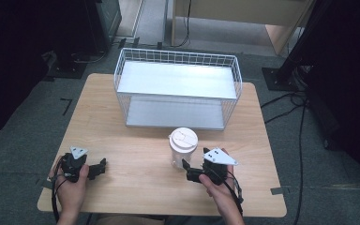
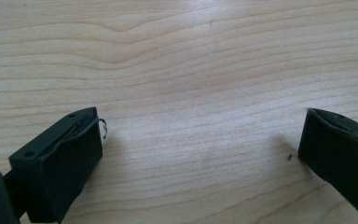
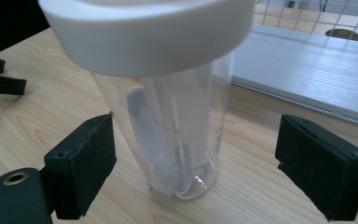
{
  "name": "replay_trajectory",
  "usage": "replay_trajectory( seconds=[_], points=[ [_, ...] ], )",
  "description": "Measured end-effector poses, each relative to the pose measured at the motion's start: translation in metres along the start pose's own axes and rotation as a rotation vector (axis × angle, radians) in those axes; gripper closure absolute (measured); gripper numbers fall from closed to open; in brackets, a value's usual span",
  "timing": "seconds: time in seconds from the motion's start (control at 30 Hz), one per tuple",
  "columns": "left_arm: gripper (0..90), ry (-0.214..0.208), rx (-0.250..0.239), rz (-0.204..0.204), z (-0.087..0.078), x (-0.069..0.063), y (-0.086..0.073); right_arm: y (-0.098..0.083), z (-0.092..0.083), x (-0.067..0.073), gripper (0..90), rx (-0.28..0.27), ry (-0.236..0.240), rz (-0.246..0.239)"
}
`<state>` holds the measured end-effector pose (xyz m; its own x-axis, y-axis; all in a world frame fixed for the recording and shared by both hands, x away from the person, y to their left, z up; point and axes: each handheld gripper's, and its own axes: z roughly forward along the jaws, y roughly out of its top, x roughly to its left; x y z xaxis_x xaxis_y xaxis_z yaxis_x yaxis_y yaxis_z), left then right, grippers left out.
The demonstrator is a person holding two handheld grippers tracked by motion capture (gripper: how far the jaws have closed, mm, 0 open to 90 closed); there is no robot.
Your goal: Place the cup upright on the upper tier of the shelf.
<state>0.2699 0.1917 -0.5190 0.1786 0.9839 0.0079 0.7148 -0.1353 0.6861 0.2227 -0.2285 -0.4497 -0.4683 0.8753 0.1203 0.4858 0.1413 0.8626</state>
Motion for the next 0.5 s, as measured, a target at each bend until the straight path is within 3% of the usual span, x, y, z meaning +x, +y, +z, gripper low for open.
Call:
replay_trajectory(
  seconds=[0.5],
  points=[
    [0.0,0.000,0.000,0.000,0.000,0.000,0.000,0.006,0.014,0.013,11.5,-0.050,0.018,0.012]
  ],
)
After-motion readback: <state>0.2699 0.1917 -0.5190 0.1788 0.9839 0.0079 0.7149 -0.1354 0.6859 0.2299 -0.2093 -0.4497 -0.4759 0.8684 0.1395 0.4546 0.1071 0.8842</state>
